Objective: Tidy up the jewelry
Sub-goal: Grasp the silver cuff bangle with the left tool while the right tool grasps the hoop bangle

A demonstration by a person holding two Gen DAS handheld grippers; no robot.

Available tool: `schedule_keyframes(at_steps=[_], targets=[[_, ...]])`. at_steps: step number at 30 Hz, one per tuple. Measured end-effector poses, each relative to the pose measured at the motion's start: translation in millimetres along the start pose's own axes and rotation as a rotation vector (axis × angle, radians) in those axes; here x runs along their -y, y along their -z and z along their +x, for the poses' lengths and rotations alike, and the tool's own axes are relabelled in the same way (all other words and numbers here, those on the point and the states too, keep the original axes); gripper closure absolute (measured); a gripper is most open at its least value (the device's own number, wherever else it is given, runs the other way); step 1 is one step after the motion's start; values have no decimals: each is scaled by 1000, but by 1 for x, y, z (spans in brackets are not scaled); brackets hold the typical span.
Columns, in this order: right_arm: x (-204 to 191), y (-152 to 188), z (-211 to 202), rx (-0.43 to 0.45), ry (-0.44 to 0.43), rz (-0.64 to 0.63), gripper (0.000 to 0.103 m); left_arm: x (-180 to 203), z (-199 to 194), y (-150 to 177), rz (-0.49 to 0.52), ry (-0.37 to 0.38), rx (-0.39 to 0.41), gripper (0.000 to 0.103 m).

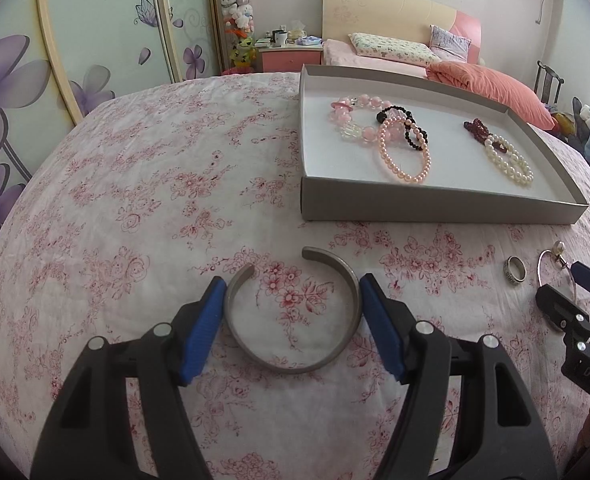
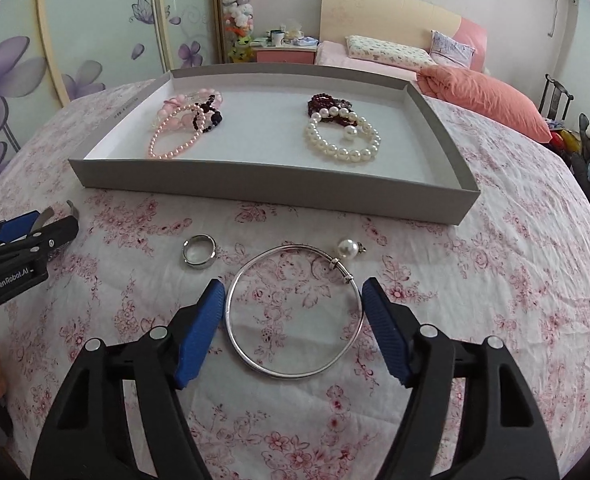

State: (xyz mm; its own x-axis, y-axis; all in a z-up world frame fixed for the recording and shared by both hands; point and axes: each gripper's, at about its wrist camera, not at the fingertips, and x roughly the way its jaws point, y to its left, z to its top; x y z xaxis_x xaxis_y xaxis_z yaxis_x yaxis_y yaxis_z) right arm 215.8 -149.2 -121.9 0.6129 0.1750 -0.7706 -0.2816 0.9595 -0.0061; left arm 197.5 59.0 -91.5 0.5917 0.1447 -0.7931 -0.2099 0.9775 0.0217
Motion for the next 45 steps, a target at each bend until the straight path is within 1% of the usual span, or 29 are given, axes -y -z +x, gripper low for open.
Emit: schedule_keyframes(at_steps=[4, 8, 13, 16, 26, 31, 45], targets=[[6, 7, -6, 0, -5, 2, 33, 0, 0, 0, 0, 0, 0, 37], [22, 17, -13, 0, 11, 21, 33, 0, -1, 0, 0, 1, 0, 37], [53, 22, -16, -2, 55, 97, 33, 0, 0, 0, 0, 0, 0, 37], [64, 23, -16, -5, 52, 133, 33, 0, 0, 0, 0, 0, 0, 37], [62, 21, -13, -10, 65, 133, 30, 0, 1, 0, 1, 2, -1, 36], [62, 21, -14, -7, 59, 133, 32, 0, 1, 0, 1, 3, 0, 36], [63, 21, -13, -7, 59, 134, 32, 0, 1, 0, 1, 3, -1, 37]])
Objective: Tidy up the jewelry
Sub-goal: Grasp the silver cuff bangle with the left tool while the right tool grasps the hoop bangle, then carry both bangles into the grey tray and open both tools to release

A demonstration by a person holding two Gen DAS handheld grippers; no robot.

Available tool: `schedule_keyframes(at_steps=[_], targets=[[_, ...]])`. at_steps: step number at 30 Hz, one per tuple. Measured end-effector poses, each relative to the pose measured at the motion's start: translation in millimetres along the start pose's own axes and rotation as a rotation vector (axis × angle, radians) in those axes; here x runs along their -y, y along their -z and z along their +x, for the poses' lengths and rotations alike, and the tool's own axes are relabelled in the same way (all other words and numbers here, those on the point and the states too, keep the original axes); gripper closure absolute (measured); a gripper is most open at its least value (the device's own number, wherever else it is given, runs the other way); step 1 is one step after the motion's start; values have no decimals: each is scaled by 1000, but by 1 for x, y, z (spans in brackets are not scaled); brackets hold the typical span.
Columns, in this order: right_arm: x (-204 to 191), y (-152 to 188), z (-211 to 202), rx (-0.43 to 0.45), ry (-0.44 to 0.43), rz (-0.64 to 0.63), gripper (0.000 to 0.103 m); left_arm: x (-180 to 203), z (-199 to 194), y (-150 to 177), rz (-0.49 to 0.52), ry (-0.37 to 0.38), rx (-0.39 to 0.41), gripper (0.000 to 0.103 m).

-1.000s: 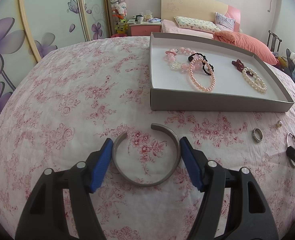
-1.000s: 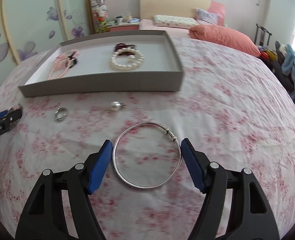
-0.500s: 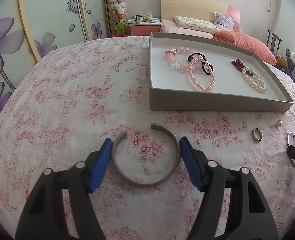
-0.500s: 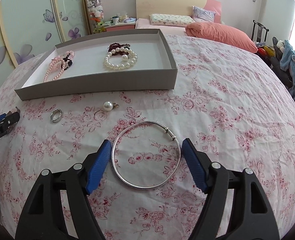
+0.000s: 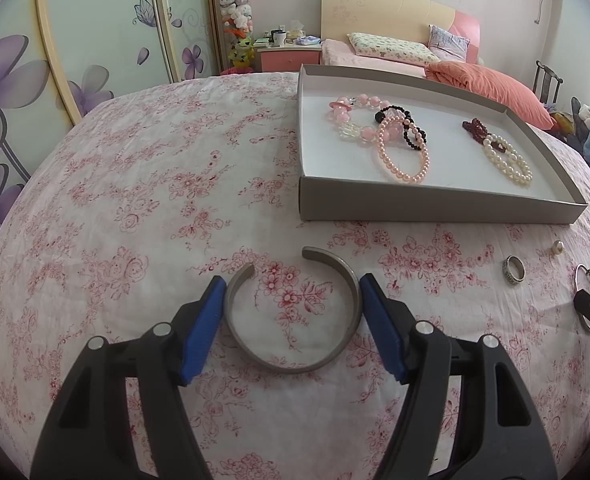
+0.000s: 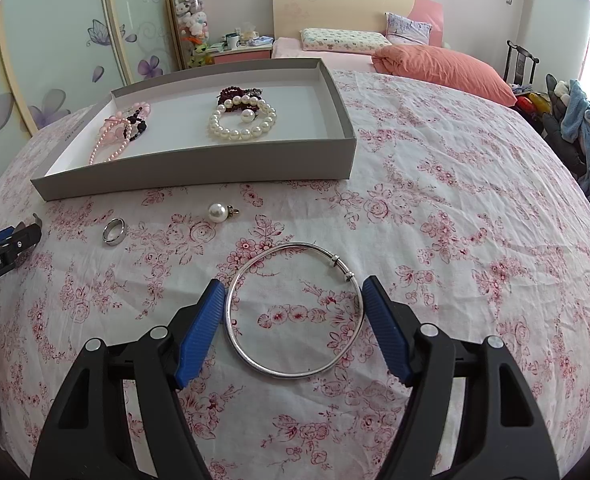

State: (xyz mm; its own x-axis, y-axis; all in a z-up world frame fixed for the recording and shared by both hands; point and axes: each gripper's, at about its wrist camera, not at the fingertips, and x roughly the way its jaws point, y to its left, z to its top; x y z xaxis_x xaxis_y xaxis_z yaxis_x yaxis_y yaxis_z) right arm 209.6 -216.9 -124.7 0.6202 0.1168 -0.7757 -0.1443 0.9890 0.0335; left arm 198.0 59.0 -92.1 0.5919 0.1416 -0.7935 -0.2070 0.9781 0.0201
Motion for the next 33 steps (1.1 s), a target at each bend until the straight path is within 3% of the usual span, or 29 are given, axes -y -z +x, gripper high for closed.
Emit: schedule_keyframes(at_steps=[11, 21, 33], targets=[[4, 0, -4, 13, -34, 18, 33, 1, -2, 1, 3, 21, 7, 37], [3, 1, -20, 93, -52, 13, 33, -11, -10, 7, -27, 41, 22, 38], [-8, -6, -47, 248, -73, 5, 33, -5, -47, 3, -25, 59, 209, 37]])
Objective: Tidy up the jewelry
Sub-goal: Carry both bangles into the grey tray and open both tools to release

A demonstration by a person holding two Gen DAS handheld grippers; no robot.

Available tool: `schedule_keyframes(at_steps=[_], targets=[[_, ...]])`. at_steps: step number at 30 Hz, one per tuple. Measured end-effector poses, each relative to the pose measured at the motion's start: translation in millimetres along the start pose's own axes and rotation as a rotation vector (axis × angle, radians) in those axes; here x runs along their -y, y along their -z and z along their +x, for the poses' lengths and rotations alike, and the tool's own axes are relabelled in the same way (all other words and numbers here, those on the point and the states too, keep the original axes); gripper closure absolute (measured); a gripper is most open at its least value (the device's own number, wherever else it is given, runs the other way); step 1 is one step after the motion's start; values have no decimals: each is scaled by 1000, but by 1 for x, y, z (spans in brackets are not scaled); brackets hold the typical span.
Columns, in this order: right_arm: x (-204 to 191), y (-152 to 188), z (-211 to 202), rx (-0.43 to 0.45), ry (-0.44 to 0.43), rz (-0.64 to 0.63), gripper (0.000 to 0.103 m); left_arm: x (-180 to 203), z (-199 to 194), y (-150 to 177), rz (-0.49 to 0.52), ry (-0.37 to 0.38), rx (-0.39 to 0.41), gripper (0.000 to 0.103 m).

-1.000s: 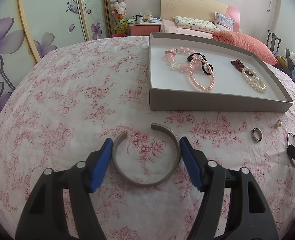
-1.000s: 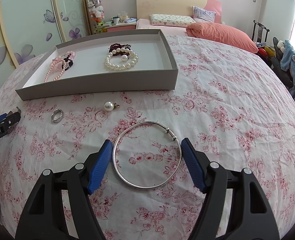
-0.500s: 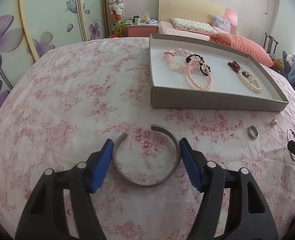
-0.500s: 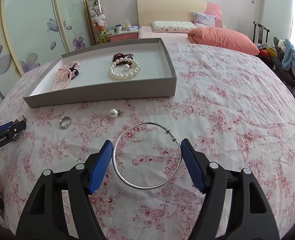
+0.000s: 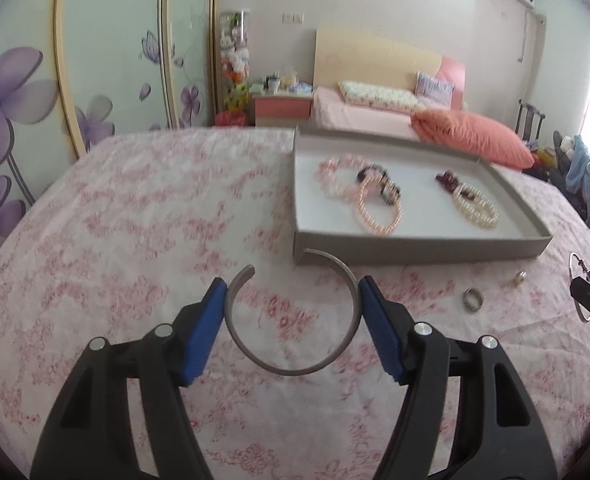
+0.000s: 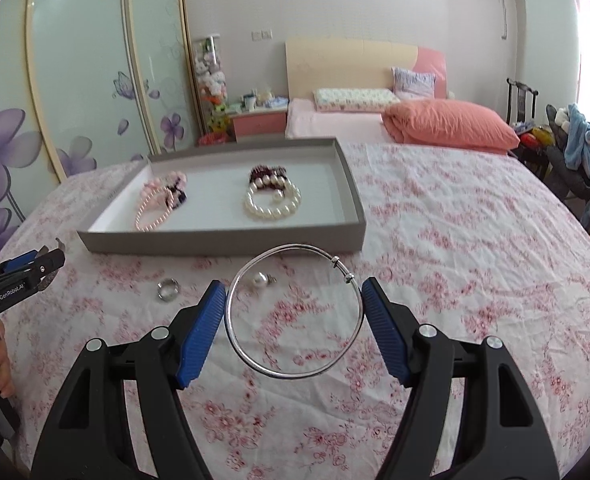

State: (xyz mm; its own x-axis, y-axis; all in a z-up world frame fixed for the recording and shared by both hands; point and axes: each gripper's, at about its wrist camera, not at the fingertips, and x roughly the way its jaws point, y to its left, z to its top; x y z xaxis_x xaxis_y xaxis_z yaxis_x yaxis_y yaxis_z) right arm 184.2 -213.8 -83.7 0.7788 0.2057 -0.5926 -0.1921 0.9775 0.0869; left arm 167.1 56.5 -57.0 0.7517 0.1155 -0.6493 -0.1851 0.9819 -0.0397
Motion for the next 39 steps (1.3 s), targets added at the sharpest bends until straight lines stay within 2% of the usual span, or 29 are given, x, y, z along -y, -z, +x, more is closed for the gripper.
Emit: schedule_keyframes(at_steps=[10, 19, 28, 39], targets=[[-11, -14, -21, 139, -20, -18, 33, 24, -34, -12, 56, 9, 191, 37], [-19, -28, -37, 254, -22, -29, 33, 40, -61, -21, 94, 12, 317, 37], [-28, -43, -42, 304, -39, -46, 33, 54, -66, -33, 106, 31, 356, 37], [-31, -58, -33, 318, -39, -53, 33, 59, -56, -46, 111, 36, 367, 37]])
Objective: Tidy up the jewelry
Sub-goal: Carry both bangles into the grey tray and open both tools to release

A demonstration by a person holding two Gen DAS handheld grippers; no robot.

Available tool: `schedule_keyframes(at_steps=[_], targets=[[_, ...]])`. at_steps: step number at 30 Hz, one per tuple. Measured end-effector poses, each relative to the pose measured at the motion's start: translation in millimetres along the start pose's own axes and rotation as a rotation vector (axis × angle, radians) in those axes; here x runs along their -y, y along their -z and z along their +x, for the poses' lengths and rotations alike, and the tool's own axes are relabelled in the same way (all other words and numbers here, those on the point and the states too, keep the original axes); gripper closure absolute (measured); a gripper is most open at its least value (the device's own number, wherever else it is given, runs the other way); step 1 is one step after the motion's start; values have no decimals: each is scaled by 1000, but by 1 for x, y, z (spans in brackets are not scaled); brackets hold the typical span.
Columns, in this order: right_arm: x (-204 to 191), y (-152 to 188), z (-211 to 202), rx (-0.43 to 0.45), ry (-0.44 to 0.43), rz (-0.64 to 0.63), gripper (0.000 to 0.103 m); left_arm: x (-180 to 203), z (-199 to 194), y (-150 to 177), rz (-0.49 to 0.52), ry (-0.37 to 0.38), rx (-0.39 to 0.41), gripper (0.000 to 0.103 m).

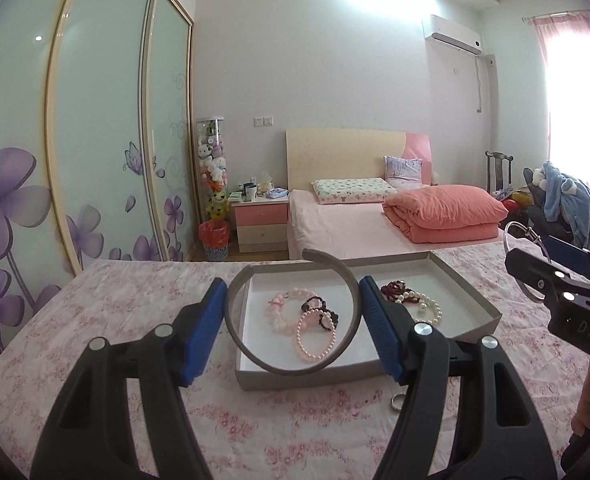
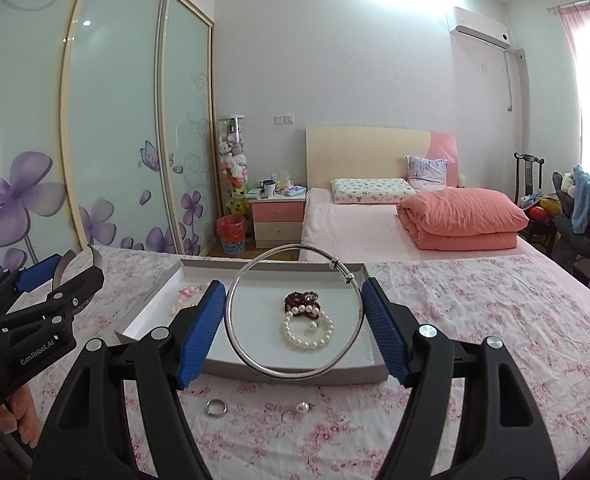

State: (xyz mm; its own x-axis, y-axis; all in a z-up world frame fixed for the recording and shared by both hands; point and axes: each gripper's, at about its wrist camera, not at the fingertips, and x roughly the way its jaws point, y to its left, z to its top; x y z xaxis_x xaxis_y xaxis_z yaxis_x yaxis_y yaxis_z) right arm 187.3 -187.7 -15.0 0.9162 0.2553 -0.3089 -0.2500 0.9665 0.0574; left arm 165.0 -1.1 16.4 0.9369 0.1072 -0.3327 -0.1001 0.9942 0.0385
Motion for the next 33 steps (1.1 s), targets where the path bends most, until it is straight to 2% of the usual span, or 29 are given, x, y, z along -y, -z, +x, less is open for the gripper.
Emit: schedule_keyframes(at_steps=[10, 14, 24, 33], targets=[[2, -16, 26, 7, 17, 7, 33, 3, 28, -8, 6, -1, -7, 37], [3, -19, 46, -12, 25, -3, 33, 1, 50, -11, -9, 10, -35, 37], [9, -11, 110, -139, -4, 35, 33, 4, 114, -5, -20, 46, -159, 37], [17, 2, 144, -232, -15, 92, 33, 2, 147, 0, -30, 62, -218, 37]])
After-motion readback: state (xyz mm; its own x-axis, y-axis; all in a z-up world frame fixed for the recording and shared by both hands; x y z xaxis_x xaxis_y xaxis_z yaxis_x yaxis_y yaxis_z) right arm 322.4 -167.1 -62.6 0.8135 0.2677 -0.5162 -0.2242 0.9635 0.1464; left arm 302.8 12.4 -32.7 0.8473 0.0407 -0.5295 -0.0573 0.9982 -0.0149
